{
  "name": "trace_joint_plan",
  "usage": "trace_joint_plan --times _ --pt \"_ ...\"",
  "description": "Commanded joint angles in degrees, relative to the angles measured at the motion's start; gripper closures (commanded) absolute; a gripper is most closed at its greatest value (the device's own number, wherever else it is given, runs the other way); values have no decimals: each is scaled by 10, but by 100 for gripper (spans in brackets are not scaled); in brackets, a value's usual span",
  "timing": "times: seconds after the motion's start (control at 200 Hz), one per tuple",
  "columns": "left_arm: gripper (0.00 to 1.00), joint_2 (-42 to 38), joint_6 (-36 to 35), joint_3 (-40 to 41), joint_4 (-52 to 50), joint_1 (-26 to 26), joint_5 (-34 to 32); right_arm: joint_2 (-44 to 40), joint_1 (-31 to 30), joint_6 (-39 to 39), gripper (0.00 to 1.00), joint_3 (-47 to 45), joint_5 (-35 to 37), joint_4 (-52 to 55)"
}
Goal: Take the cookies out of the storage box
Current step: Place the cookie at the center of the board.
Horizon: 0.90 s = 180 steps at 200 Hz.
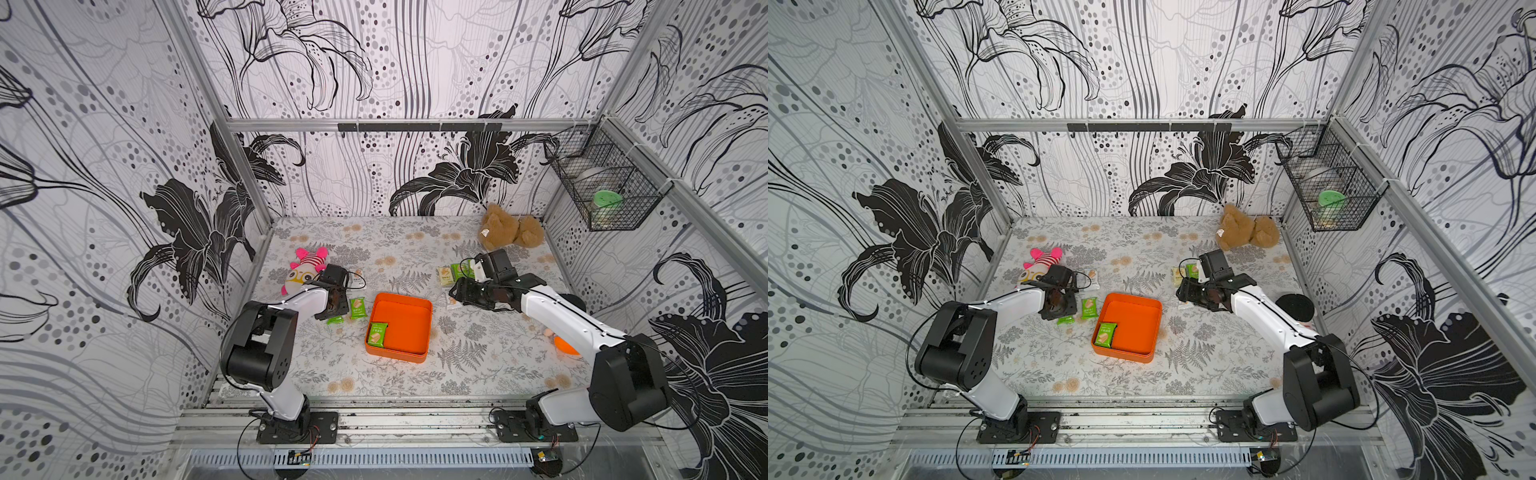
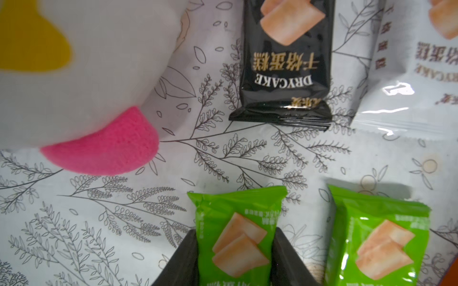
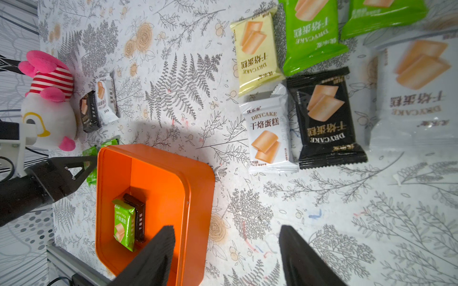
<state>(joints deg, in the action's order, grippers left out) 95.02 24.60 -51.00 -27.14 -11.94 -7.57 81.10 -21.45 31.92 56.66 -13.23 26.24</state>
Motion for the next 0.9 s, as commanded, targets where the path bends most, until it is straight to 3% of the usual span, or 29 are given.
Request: trace_joint_plan --times 0.0,0.275,0.461,0.721,0.896 --pt "48 7 -6 -13 15 3 10 -13 1 -4 27 13 14 22" --pt "39 -53 10 -29 -34 2 19 -20 1 -6 27 11 15 23" --pt "37 -128 41 -32 -63 -32 26 -26 1 -3 27 3 7 12" --pt "37 -198 137 -29 -78 -148 31 -41 1 -1 27 -14 1 5" --pt "36 -202 197 -26 -83 -239 12 -63 1 4 27 -26 1 1"
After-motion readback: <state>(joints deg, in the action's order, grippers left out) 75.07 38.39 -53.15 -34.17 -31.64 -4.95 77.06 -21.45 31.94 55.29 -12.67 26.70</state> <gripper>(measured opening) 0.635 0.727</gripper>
